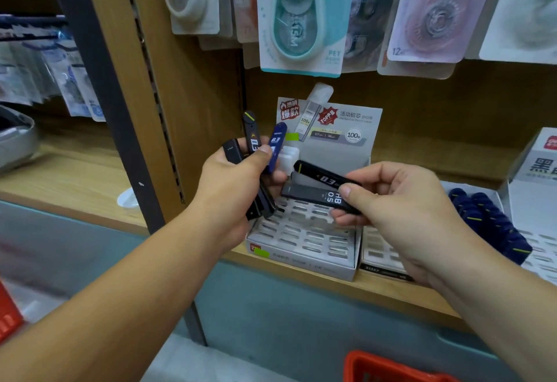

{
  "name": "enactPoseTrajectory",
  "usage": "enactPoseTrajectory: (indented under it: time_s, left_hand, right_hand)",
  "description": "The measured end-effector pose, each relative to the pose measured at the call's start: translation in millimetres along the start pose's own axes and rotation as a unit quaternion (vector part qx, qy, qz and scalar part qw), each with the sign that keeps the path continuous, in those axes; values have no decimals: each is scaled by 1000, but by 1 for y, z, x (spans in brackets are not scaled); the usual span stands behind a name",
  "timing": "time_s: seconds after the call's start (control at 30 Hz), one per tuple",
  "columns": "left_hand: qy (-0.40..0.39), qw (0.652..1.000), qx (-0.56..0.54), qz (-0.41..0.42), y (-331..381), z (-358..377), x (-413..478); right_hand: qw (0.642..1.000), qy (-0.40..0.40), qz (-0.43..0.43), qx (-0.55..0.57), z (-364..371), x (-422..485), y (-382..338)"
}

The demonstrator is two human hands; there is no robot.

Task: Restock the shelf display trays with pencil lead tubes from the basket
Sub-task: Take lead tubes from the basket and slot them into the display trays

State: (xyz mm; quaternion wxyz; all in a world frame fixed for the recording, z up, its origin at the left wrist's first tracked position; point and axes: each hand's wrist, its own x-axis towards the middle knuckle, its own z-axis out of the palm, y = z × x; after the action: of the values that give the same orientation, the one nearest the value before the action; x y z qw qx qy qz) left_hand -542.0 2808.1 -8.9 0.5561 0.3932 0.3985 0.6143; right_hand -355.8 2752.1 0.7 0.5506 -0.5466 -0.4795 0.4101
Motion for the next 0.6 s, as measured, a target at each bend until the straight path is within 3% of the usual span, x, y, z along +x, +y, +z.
enactPoseTrajectory:
  time_s: [0.27,0.47,0.6]
  left_hand:
    - [-26,994,106,12,-9,12,-13]
    - [-59,993,100,15,-10,22,-15]
    - [-103,986,128,30,-16,43,-21]
  right_hand:
    - [997,59,-42,-2,-3,6,0]
    - [981,49,-126,-142,-27,8,-12]
    - [990,66,-112,-56,-51,7,-11]
